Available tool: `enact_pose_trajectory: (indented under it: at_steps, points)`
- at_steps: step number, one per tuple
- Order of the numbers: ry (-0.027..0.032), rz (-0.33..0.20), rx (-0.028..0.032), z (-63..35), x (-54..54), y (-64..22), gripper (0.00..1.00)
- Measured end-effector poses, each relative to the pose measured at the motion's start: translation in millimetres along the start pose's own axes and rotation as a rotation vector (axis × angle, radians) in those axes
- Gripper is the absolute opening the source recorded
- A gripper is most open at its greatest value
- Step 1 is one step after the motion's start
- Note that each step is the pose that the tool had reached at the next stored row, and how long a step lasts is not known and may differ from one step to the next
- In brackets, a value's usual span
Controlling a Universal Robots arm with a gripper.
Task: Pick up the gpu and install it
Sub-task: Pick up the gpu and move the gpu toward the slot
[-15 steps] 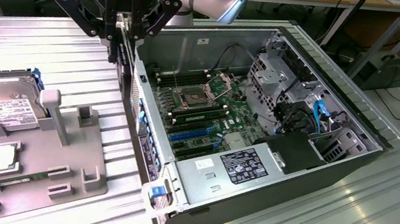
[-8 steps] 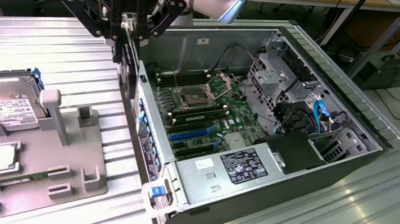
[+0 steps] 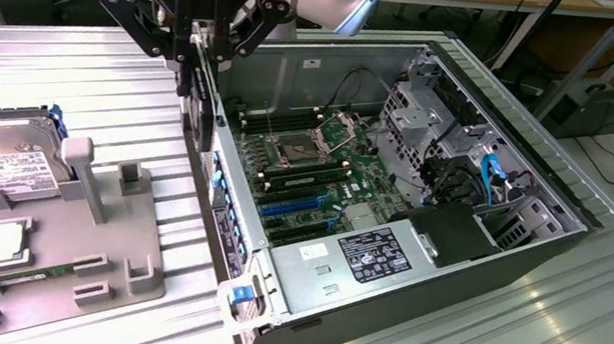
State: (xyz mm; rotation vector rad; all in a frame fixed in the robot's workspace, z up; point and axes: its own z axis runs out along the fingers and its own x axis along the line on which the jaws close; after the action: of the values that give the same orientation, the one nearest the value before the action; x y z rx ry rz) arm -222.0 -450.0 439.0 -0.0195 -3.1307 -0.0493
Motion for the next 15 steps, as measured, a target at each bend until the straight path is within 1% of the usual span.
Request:
enact_pose_trajectory:
  at_steps: [15]
  points:
    - [0.0000,0.000,0.0006,1.0,-8.4,0.1,0.27]
